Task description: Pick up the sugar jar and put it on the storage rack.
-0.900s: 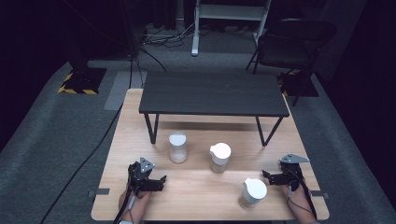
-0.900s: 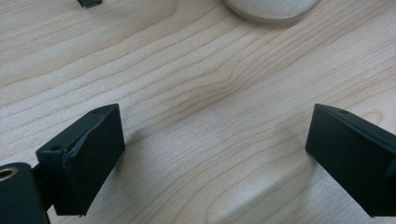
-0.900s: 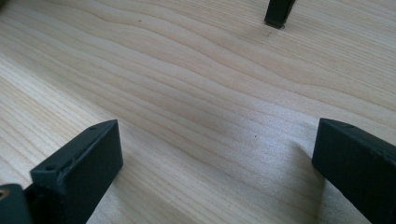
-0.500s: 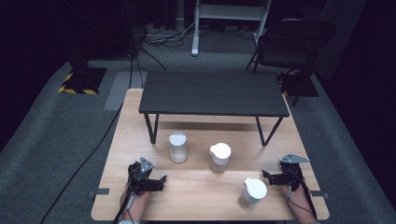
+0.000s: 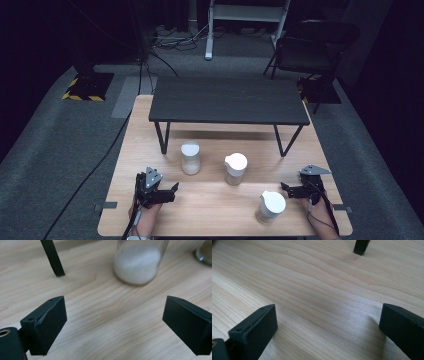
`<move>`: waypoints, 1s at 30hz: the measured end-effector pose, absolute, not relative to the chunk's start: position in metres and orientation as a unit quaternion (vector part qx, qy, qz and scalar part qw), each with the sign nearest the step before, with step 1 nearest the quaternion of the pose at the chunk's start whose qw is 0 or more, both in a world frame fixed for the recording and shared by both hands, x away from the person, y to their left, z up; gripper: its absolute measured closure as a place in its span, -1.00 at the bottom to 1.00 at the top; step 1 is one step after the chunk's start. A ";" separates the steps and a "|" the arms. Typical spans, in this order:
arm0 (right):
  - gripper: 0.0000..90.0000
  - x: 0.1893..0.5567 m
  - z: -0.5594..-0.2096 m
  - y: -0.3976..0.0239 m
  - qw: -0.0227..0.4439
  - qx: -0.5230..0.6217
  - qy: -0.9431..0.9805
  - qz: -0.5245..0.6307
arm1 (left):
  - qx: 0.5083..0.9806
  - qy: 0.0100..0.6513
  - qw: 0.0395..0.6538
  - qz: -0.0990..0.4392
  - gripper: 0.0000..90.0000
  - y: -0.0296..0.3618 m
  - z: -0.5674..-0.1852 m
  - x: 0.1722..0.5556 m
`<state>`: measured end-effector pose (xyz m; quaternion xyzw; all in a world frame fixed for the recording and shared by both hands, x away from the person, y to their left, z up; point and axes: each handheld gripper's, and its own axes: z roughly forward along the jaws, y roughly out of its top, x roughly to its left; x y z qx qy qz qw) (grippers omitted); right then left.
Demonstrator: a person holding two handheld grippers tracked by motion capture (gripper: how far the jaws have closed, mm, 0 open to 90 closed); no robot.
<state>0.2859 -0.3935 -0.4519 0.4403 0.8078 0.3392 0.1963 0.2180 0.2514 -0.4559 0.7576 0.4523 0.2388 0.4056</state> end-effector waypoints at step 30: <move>-0.96 0.286 -0.452 -0.393 0.197 0.441 0.808 0.339 | 0.691 0.373 0.534 0.315 -0.87 0.260 -0.466 0.204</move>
